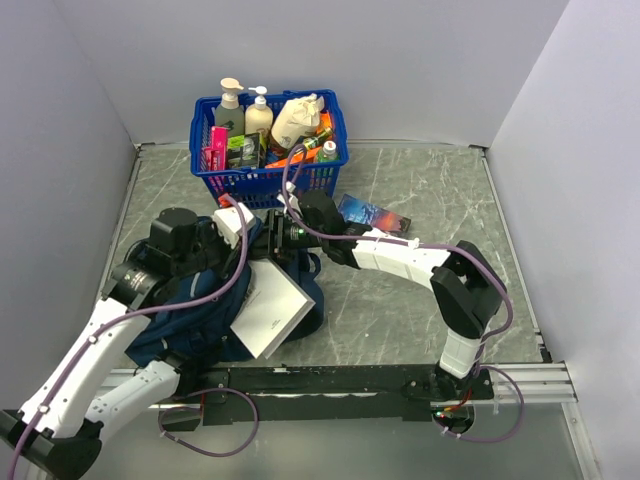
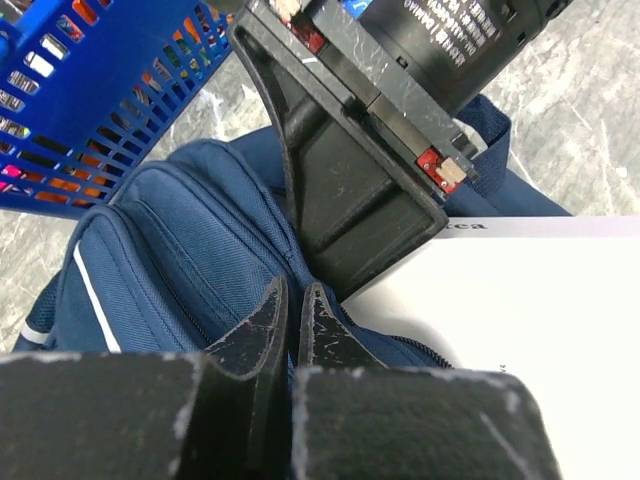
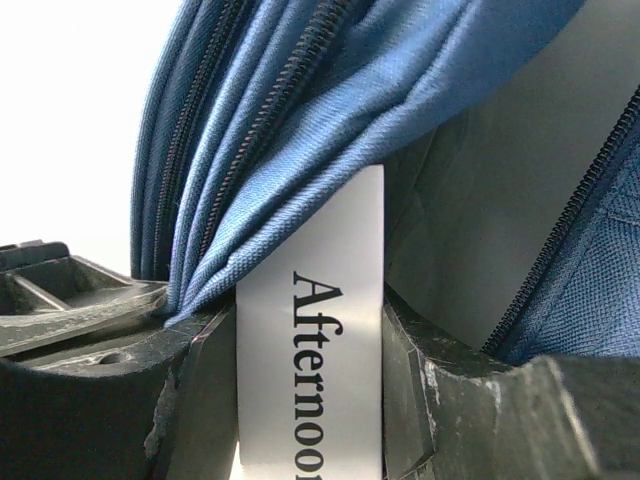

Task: Pack the student bag
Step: Place the book in the student bag.

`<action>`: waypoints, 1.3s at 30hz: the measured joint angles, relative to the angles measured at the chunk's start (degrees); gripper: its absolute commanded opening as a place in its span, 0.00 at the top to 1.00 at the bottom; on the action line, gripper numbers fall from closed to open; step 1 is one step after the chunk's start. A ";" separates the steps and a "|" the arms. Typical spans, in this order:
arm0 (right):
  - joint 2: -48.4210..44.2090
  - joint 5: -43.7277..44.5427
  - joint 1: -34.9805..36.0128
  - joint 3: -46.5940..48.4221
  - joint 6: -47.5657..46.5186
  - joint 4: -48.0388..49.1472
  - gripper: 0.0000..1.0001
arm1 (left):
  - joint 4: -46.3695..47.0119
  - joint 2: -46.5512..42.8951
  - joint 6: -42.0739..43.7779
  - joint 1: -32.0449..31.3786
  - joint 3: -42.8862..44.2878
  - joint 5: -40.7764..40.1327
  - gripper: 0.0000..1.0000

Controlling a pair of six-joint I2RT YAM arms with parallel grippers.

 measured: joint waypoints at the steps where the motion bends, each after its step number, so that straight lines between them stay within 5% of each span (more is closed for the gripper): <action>1: 0.00 -0.15 -0.20 0.00 0.13 0.09 1.00 | -0.61 0.52 0.15 0.00 1.07 0.33 0.99; 7: 0.28 -2.86 -2.93 -0.02 2.93 -0.02 1.00 | -8.20 5.57 1.84 0.00 15.67 4.74 0.99; 11: 0.37 -2.03 -4.52 -0.24 2.54 -4.37 1.00 | -0.02 7.76 3.52 -1.33 26.88 13.66 0.99; 18: -1.73 3.56 -5.70 -4.24 3.50 -8.61 1.00 | 6.93 3.17 4.04 -2.73 29.53 24.48 0.99; 21: -4.35 5.18 -6.69 -7.76 5.03 -6.71 1.00 | 5.92 2.75 4.22 -3.17 28.13 24.98 0.60; 24: -5.03 5.57 -6.99 -8.17 5.33 -4.63 1.00 | 1.86 3.78 4.48 -3.41 25.62 22.99 0.46; 27: -5.01 5.55 -6.43 -7.98 5.33 -2.38 1.00 | -1.60 3.63 4.57 -3.43 19.78 19.32 0.01; 39: -5.01 5.46 -4.72 -7.98 5.03 1.38 1.00 | -7.56 4.07 0.13 -3.50 8.98 6.69 0.04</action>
